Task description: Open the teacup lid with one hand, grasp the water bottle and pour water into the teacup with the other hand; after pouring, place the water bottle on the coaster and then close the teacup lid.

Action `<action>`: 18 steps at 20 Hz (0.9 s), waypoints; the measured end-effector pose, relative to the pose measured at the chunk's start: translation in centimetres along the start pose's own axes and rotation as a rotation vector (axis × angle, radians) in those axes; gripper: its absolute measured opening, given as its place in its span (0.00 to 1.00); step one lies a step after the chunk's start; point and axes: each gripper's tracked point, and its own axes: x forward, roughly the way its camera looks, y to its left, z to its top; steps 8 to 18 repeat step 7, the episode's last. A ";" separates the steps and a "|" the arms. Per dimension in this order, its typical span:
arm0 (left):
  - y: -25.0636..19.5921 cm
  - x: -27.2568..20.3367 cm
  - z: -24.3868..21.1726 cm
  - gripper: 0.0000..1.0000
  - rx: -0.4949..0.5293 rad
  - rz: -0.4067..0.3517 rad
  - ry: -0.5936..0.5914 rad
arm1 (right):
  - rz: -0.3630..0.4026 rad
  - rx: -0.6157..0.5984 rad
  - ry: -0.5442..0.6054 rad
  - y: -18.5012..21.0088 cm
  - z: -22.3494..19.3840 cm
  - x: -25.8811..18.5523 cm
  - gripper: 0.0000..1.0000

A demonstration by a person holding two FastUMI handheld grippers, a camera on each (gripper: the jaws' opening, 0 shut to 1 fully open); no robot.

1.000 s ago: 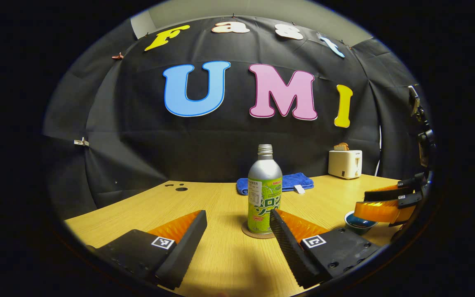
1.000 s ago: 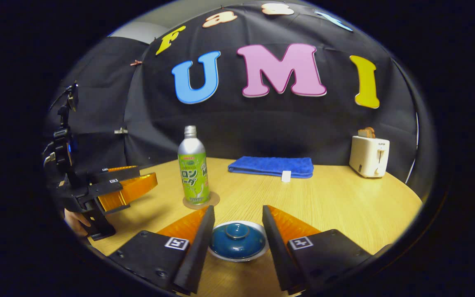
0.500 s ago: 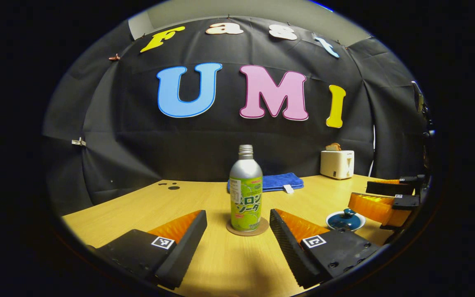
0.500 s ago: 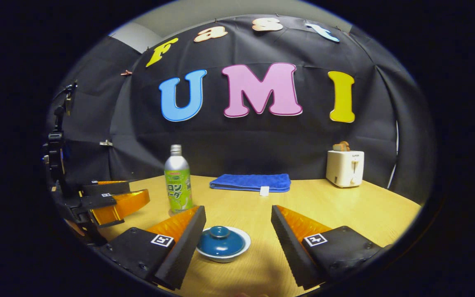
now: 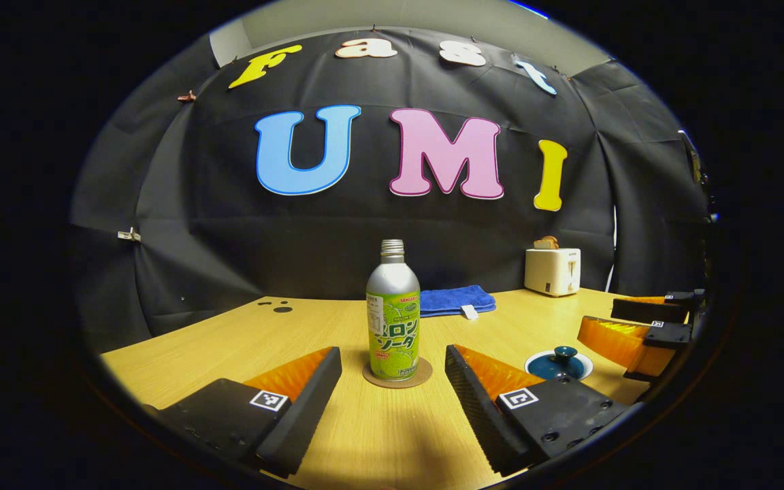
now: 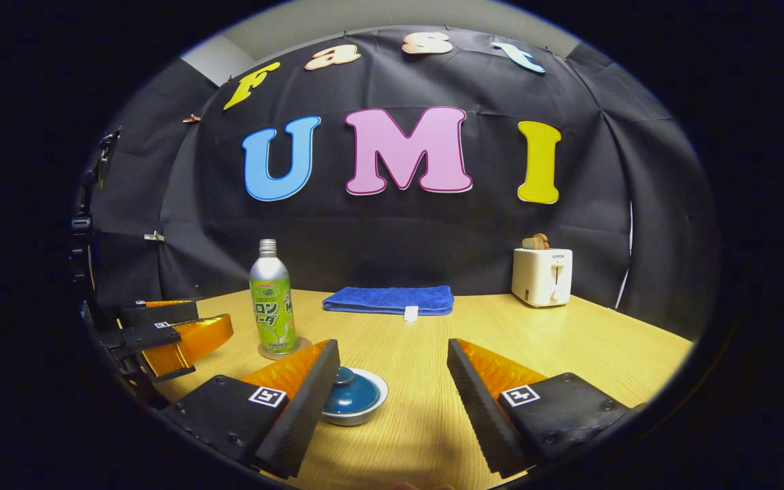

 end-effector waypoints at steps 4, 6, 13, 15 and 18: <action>0.0 0.1 0.0 0.97 0.000 -0.005 -0.001 | 0.000 0.000 0.000 0.0 0.0 0.0 0.98; -0.1 0.1 0.0 0.97 0.000 -0.011 -0.001 | -0.002 0.000 0.000 -0.1 0.0 0.0 0.98; -0.3 0.1 -0.1 0.97 0.001 -0.018 -0.001 | -0.006 0.001 0.000 -0.2 0.0 0.0 0.98; -0.3 0.1 -0.1 0.97 0.001 -0.018 -0.001 | -0.006 0.001 0.000 -0.2 0.0 0.0 0.98; -0.3 0.1 -0.1 0.97 0.001 -0.018 -0.001 | -0.006 0.001 0.000 -0.2 0.0 0.0 0.98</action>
